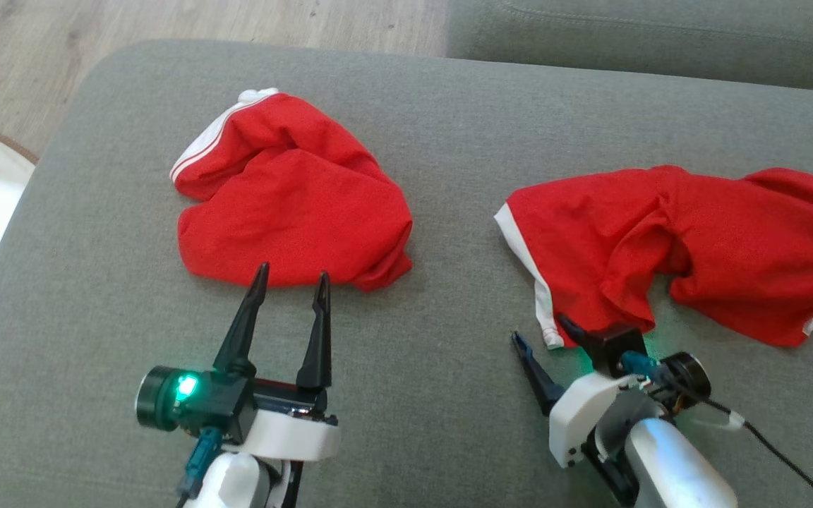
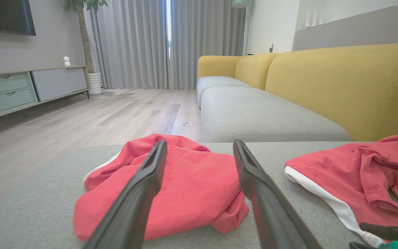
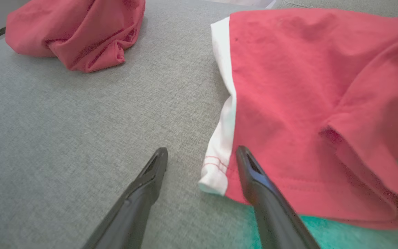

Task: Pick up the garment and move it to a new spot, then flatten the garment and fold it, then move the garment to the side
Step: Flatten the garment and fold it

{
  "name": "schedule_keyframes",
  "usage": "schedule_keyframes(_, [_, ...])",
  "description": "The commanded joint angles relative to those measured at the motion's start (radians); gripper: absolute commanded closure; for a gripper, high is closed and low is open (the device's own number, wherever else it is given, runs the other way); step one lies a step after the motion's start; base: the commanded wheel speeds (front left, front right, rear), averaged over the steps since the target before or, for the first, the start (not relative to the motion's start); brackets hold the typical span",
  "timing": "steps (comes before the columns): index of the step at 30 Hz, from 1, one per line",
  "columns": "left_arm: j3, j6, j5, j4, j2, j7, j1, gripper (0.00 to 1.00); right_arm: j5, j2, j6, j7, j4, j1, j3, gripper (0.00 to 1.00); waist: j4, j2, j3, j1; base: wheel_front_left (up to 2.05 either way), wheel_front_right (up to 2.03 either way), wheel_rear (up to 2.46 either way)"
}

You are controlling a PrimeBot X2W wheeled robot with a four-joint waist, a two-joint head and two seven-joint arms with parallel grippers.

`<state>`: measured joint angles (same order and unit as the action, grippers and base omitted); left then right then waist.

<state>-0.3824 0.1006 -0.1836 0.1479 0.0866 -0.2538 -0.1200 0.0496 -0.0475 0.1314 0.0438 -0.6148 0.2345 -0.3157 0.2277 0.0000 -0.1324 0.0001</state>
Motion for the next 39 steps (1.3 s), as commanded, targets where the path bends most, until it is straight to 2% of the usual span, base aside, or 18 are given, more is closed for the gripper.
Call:
schedule_keyframes(1, [0.042,-0.003,0.009,-0.034,-0.003,-0.008,-0.046,0.0,-0.008,-0.003,-0.001,0.001,0.007,0.038,-0.016,0.0,0.005,0.0,-0.004,-0.0001,0.0,0.0,0.0])
schedule_keyframes(3, [0.046,-0.007,0.014,-0.034,-0.008,-0.008,-0.045,0.0,-0.008,-0.003,-0.001,-0.008,-0.022,0.05,-0.014,0.0,0.008,0.0,-0.007,-0.0001,0.0,0.0,0.0])
schedule_keyframes(4, [0.049,-0.008,0.017,-0.033,-0.011,-0.008,-0.044,0.0,-0.006,-0.003,-0.001,-0.013,-0.034,0.055,-0.013,0.08,0.007,0.0,-0.007,-0.0001,0.0,0.0,0.0])
schedule_keyframes(6, [0.056,-0.01,0.021,-0.033,-0.014,-0.008,-0.041,0.0,0.001,-0.003,-0.001,-0.016,-0.054,0.062,-0.008,1.0,0.001,0.0,-0.007,-0.0001,0.0,0.0,0.0])
schedule_keyframes(12, [0.081,-0.019,0.031,-0.032,-0.02,-0.008,-0.036,0.0,0.01,-0.003,-0.001,0.002,-0.082,0.066,0.017,1.0,-0.049,0.0,0.0,-0.0001,0.0,0.0,0.0])
schedule_keyframes(15, [0.089,-0.025,0.036,-0.032,-0.023,-0.008,-0.033,0.0,-0.014,-0.003,-0.001,0.015,-0.076,0.056,0.064,1.0,-0.086,0.0,0.008,-0.0001,0.0,0.0,0.0])
schedule_keyframes(20, [0.1,-0.034,0.046,-0.031,-0.026,-0.008,-0.027,0.0,-0.099,-0.012,-0.001,0.006,-0.001,0.0,0.228,1.0,-0.153,0.0,0.026,-0.0001,0.0,0.0,0.0])
schedule_keyframes(24, [0.109,-0.038,0.049,-0.033,-0.028,-0.008,-0.024,0.0,-0.158,-0.043,-0.001,-0.043,0.119,-0.069,0.366,1.0,-0.202,0.0,0.034,-0.0001,0.0,0.0,0.0])
schedule_keyframes(25, [0.108,-0.041,0.05,-0.033,-0.03,-0.008,-0.024,0.0,-0.182,-0.051,-0.001,-0.078,0.187,-0.103,0.436,1.0,-0.219,0.0,0.035,-0.0001,0.0,0.0,0.0])
schedule_keyframes(26, [0.108,-0.041,0.05,-0.033,-0.03,-0.008,-0.024,0.0,-0.182,-0.051,-0.001,-0.078,0.187,-0.103,0.436,1.0,-0.219,0.0,0.035,-0.0001,0.0,0.0,0.0])
schedule_keyframes(31, [0.1,-0.043,0.047,-0.031,-0.033,-0.008,-0.029,0.0,-0.253,-0.046,-0.001,-0.175,0.311,-0.169,0.61,1.0,-0.242,0.0,0.032,-0.0001,0.0,0.0,0.0])
schedule_keyframes(32, [0.099,-0.043,0.047,-0.03,-0.033,-0.008,-0.03,0.0,-0.276,-0.042,-0.001,-0.19,0.328,-0.175,0.64,0.89,-0.244,0.0,0.032,-0.0001,0.0,0.0,0.0])
schedule_keyframes(33, [0.098,-0.043,0.046,-0.029,-0.034,-0.008,-0.031,0.0,-0.297,-0.036,-0.001,-0.2,0.344,-0.179,0.666,0.12,-0.245,0.0,0.032,-0.0001,0.0,0.0,0.0])
schedule_keyframes(34, [0.097,-0.043,0.046,-0.028,-0.034,-0.008,-0.031,0.0,-0.313,-0.029,-0.001,-0.203,0.359,-0.179,0.69,0.0,-0.246,0.0,0.032,-0.0001,0.0,0.0,0.0])
schedule_keyframes(39, [0.096,-0.045,0.044,-0.022,-0.035,-0.008,-0.033,0.0,-0.328,-0.005,-0.001,-0.159,0.436,-0.161,0.697,0.0,-0.247,0.0,0.037,-0.0001,0.0,0.0,0.0])
